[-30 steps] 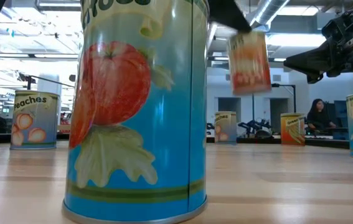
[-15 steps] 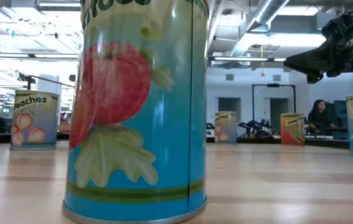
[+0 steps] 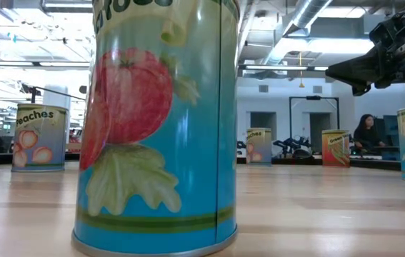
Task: Pick and place cans onto a shelf
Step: Put the top canned corn on the shelf
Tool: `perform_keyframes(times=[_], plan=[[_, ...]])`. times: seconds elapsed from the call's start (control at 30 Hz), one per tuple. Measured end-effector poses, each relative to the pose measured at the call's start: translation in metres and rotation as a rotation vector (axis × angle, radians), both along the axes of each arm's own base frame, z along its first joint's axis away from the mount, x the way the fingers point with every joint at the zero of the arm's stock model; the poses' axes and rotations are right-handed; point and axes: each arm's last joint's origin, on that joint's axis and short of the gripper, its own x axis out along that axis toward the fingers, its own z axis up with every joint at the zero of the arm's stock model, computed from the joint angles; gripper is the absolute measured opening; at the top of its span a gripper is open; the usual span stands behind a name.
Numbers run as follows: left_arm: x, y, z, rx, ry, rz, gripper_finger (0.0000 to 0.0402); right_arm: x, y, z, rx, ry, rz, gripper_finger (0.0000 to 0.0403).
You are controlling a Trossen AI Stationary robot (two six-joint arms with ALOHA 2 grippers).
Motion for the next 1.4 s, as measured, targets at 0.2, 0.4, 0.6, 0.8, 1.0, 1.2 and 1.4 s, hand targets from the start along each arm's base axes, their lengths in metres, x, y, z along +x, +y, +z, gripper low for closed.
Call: perform_keyframes(times=[0.2,0.4,0.6,0.8,1.0,1.2,1.4], plan=[[-0.044,0.035,-0.045,-0.047,0.022,0.076,0.0000,0.000,0.000,0.000,0.000,0.000,0.000,0.0087],[-0.068,0.066,-0.067,-0.026,0.069,0.054,0.0000,0.000,0.000,0.000,0.000,0.000,0.000,0.0087],[-0.080,0.099,-0.075,-0.051,0.016,0.056,0.0000,0.000,0.000,0.000,0.000,0.000,0.000,0.0087],[-0.079,0.122,-0.088,-0.081,0.036,0.038,0.0000,0.000,0.000,0.000,0.000,0.000,0.000,0.0087],[-0.076,0.140,-0.107,-0.134,0.100,0.051,0.0000,0.000,0.000,0.000,0.000,0.001,0.000,0.0087],[-0.072,0.148,-0.115,-0.128,0.129,0.031,0.0000,0.000,0.000,0.000,0.000,0.000,0.001,0.0087],[-0.072,0.149,-0.115,-0.109,0.146,0.031,0.0000,0.000,0.000,0.000,0.000,0.001,0.001,0.0087]])
